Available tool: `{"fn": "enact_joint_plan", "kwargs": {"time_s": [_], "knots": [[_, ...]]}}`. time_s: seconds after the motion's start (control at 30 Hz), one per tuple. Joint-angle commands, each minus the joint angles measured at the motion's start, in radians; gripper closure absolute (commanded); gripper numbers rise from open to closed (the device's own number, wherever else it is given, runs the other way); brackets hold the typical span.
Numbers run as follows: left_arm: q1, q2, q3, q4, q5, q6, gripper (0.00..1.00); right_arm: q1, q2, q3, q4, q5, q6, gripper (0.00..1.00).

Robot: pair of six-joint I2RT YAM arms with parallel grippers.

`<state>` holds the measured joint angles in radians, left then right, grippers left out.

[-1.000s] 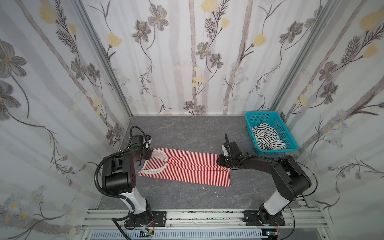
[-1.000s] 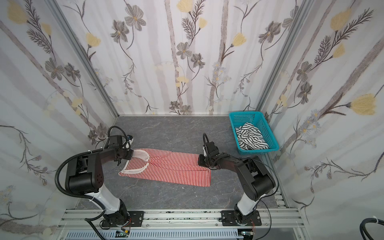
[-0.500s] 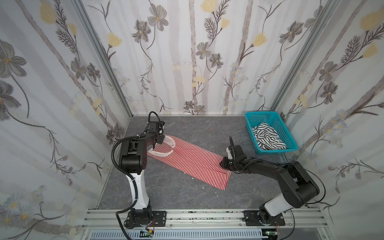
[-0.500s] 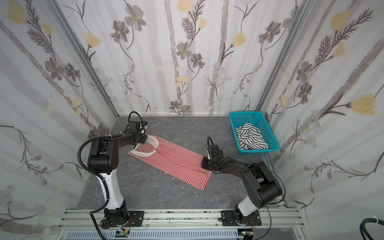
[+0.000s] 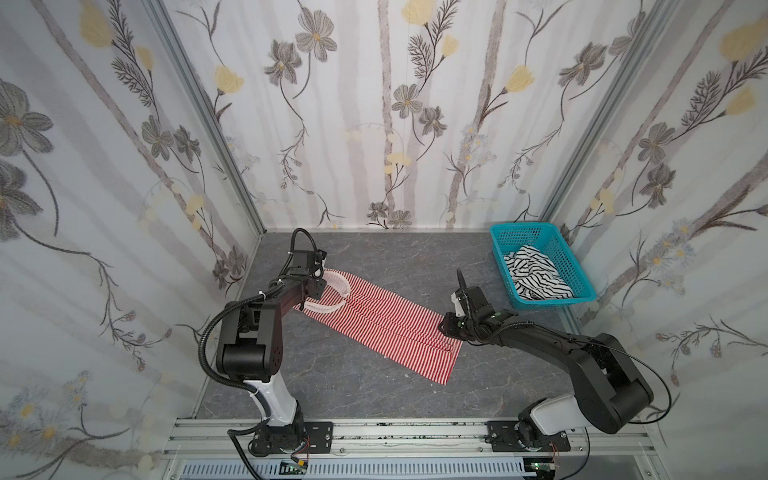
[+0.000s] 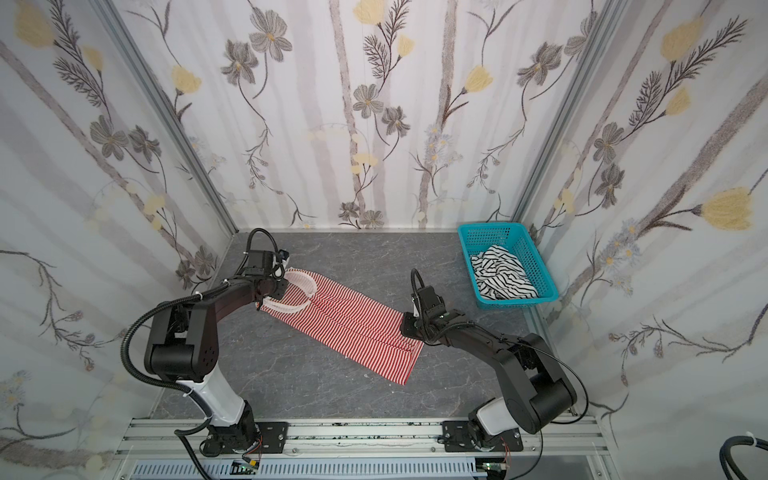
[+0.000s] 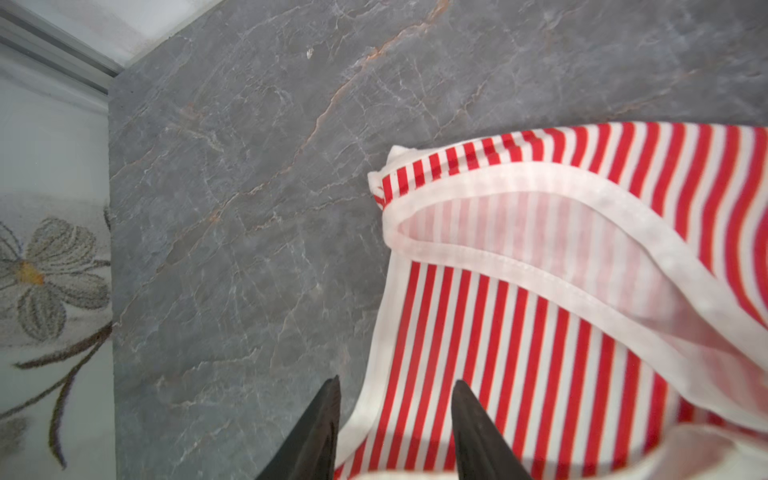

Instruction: Fold and stack the tank tops

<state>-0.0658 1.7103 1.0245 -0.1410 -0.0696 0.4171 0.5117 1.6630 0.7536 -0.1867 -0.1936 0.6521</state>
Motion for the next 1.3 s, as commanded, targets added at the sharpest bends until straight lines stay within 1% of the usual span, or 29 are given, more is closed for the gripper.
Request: {"fn": "enact_joint_plan", "kwargs": {"time_s": [0.0, 0.13, 0.23, 0.4, 0.57, 0.6, 0.7, 0.8, 0.9, 1.0, 1.03, 1.17, 1.23, 1.27], "knots": [[-0.042, -0.076, -0.077, -0.051, 0.105, -0.024, 0.55, -0.01, 0.056, 0.051, 0.018, 0.025, -0.036, 0.71], [-0.11, -0.137, -0.179, -0.115, 0.217, -0.035, 0.58, -0.022, 0.108, 0.086, 0.029, 0.019, -0.05, 0.73], [-0.126, -0.145, -0.234, -0.121, 0.267, -0.035, 0.59, -0.023, 0.13, 0.096, 0.037, 0.014, -0.051, 0.74], [-0.129, -0.091, -0.224, -0.12, 0.243, -0.032, 0.61, -0.023, 0.141, 0.073, 0.045, 0.02, -0.048, 0.75], [-0.131, -0.018, -0.172, -0.12, 0.203, -0.024, 0.61, -0.019, 0.101, 0.007, 0.062, 0.02, -0.022, 0.76], [-0.133, -0.005, -0.16, -0.12, 0.202, -0.017, 0.61, -0.017, 0.089, -0.029, 0.065, 0.02, -0.015, 0.75], [-0.146, 0.062, -0.091, -0.121, 0.185, 0.004, 0.6, -0.004, 0.052, -0.081, 0.063, 0.027, 0.011, 0.76], [-0.173, 0.158, 0.017, -0.123, 0.152, 0.009, 0.6, 0.027, 0.01, -0.128, 0.051, 0.04, 0.041, 0.76], [-0.209, 0.261, 0.141, -0.13, 0.128, 0.009, 0.59, 0.078, -0.042, -0.172, 0.036, 0.061, 0.084, 0.76], [-0.246, 0.368, 0.262, -0.142, 0.101, -0.001, 0.59, 0.144, -0.108, -0.193, -0.013, 0.119, 0.137, 0.76], [-0.26, 0.4, 0.327, -0.151, 0.095, -0.001, 0.59, 0.169, -0.127, -0.202, -0.029, 0.131, 0.156, 0.76], [-0.306, 0.469, 0.44, -0.174, 0.07, -0.001, 0.59, 0.268, -0.178, -0.214, -0.042, 0.135, 0.232, 0.76], [-0.317, 0.473, 0.454, -0.175, 0.067, -0.001, 0.59, 0.301, -0.184, -0.207, -0.043, 0.134, 0.258, 0.76], [-0.319, 0.469, 0.454, -0.177, 0.068, -0.001, 0.59, 0.341, -0.184, -0.202, -0.04, 0.13, 0.27, 0.76]]}}
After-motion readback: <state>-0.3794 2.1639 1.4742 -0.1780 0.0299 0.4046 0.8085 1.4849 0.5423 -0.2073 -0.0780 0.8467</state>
